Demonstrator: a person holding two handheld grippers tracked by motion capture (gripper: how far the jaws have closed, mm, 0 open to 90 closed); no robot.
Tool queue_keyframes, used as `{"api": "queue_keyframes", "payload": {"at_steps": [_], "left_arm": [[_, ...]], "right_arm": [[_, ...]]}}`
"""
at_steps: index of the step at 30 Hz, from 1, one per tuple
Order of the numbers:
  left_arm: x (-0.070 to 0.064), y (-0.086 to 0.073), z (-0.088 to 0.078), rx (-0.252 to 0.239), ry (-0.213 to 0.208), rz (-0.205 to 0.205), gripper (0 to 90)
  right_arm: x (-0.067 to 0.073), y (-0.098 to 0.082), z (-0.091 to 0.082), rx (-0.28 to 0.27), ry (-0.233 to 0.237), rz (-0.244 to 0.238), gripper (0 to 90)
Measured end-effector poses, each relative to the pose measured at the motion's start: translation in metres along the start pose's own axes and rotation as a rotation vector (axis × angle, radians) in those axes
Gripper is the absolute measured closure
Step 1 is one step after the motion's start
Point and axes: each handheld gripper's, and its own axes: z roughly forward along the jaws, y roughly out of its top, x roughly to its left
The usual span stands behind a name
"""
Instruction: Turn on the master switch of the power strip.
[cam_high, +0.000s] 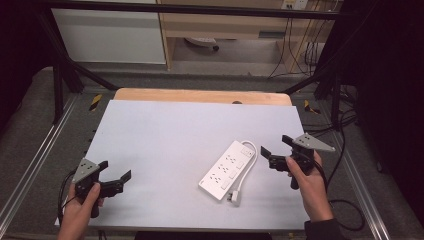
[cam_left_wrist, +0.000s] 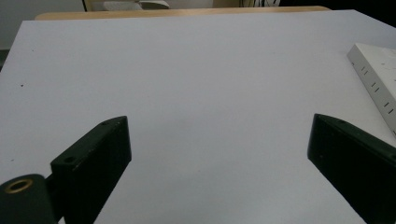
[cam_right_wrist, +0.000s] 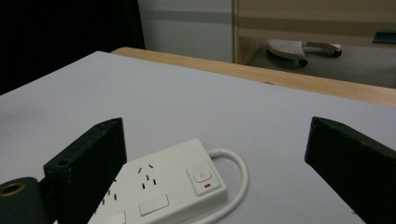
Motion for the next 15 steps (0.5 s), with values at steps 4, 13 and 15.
{"api": "queue_keyframes", "payload": {"at_steps": [4, 13, 15], "left_arm": [[0.000, 0.000, 0.000, 0.000, 0.000, -0.002, 6.1], [0.000, 0.000, 0.000, 0.001, 0.002, 0.001, 6.1], [0.000, 0.000, 0.000, 0.000, 0.001, 0.002, 6.1]], "right_arm": [[-0.002, -0.003, -0.005, 0.001, -0.007, 0.000, 5.9], [-0.008, -0.010, -0.017, 0.004, -0.022, -0.002, 6.0], [-0.009, -0.012, -0.021, 0.007, -0.021, 0.000, 6.0]]}}
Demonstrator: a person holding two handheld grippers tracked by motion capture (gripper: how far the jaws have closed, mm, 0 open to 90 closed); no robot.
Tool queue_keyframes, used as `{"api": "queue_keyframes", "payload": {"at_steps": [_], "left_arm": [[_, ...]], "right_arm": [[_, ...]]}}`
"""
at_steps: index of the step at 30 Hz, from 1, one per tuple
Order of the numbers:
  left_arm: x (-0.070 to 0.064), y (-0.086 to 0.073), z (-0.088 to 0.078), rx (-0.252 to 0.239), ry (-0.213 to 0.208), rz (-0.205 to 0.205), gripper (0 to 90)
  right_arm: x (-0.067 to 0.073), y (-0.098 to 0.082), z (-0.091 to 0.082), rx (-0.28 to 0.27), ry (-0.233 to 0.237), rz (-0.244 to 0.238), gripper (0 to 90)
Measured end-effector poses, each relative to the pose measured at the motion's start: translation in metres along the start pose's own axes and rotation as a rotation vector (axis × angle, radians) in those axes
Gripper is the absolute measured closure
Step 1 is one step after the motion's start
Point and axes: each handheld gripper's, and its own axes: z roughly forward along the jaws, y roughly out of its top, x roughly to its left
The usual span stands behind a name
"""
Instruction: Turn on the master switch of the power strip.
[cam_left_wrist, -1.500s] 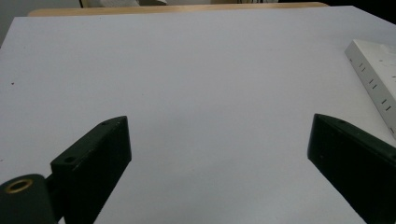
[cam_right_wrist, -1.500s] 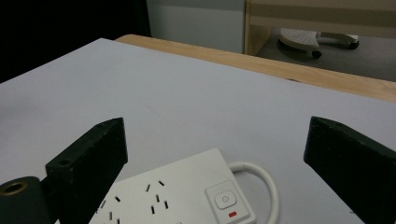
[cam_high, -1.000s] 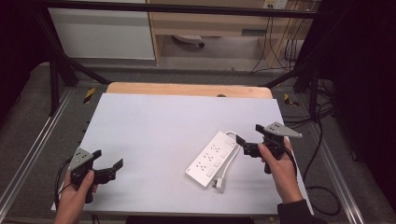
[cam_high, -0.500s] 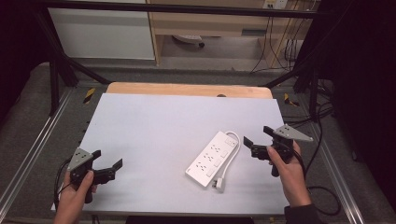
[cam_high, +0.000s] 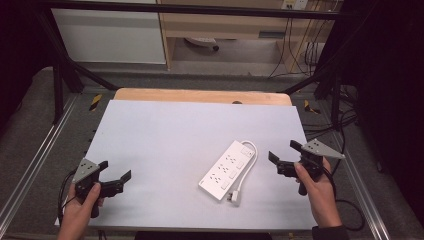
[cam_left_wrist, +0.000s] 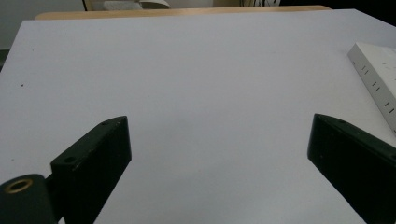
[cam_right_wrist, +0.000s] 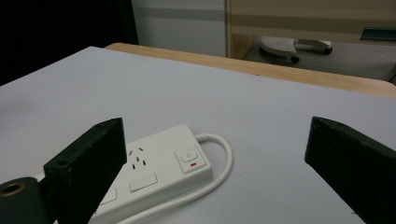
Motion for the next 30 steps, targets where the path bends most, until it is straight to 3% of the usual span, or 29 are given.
{"api": "queue_keyframes", "payload": {"at_steps": [30], "left_arm": [[-0.001, 0.000, 0.000, 0.003, -0.004, 0.005, 6.1]], "right_arm": [[-0.011, -0.045, -0.025, 0.043, -0.036, 0.000, 6.7]]}}
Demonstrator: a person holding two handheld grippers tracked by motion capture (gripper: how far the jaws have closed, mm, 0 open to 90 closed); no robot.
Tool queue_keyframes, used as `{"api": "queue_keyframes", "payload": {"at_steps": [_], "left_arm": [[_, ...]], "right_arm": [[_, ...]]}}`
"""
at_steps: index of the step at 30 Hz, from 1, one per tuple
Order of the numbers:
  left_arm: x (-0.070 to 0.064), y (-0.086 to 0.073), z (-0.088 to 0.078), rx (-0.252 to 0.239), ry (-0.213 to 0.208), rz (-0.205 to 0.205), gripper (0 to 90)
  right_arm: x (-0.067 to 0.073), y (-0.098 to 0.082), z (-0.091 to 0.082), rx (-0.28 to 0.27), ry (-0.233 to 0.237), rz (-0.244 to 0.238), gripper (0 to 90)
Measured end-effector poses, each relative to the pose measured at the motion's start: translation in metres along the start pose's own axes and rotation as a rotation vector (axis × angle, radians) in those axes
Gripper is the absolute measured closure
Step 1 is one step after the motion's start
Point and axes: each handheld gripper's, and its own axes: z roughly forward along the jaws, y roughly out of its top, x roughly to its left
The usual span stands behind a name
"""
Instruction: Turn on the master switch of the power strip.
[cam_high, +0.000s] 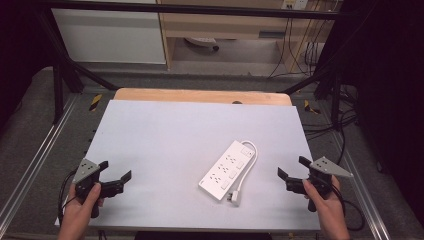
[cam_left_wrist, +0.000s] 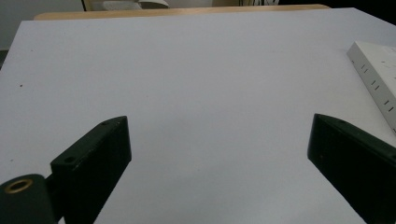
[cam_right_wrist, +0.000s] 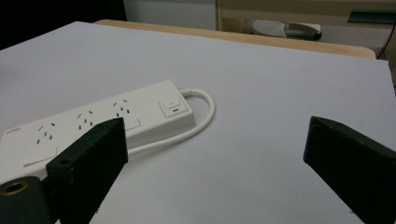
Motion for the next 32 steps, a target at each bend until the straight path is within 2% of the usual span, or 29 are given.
{"api": "queue_keyframes", "payload": {"at_steps": [10, 23, 26, 29, 30, 32], "left_arm": [[-0.001, 0.000, 0.000, 0.001, -0.005, 0.005, 6.1], [-0.002, 0.000, 0.002, 0.006, -0.002, 0.010, 6.1], [-0.003, 0.001, 0.002, 0.006, -0.006, 0.012, 6.1], [-0.004, 0.000, 0.002, 0.005, -0.002, 0.016, 6.1], [-0.004, 0.001, 0.002, 0.005, -0.002, 0.016, 6.1], [-0.004, 0.001, 0.003, 0.010, -0.005, 0.018, 6.1]], "right_arm": [[0.003, -0.020, 0.006, 0.041, 0.018, 0.000, 6.1], [0.023, -0.034, 0.035, 0.143, 0.087, -0.065, 4.8], [0.026, -0.033, 0.045, 0.156, 0.098, -0.060, 4.6], [0.023, -0.032, 0.053, 0.171, 0.061, -0.052, 4.6], [0.020, -0.031, 0.056, 0.180, 0.037, -0.040, 4.6], [0.013, -0.030, 0.062, 0.224, -0.037, -0.048, 5.2]]}}
